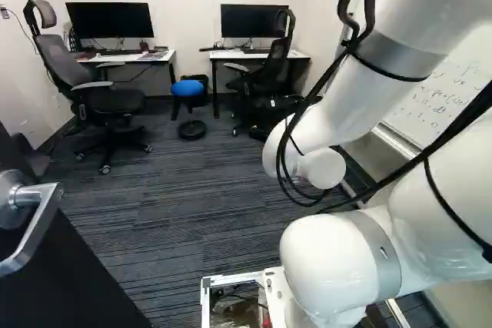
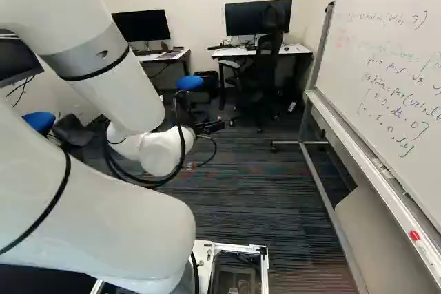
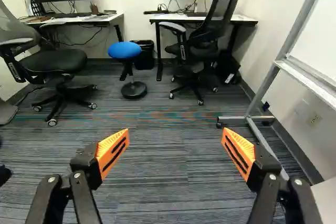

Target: Open the door and move inside

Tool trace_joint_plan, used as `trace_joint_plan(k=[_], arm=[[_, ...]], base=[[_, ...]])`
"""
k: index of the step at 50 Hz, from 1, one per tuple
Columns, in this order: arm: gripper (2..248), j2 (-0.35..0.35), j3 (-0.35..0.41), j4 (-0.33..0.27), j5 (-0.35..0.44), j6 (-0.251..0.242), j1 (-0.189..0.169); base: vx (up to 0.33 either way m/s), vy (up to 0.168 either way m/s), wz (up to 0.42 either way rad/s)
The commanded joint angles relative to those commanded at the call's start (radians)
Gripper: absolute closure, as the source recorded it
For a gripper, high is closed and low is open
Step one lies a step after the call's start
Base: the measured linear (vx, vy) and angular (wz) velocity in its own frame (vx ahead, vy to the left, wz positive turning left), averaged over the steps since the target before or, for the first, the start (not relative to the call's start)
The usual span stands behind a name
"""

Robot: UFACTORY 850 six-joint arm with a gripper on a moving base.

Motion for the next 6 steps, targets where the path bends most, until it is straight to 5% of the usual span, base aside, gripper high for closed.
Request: trace_joint_plan(k=[6], arm=[[3, 0.000, 0.000, 0.000, 0.000, 0.000, 0.000]], base=[[0.000, 0.000, 0.000]])
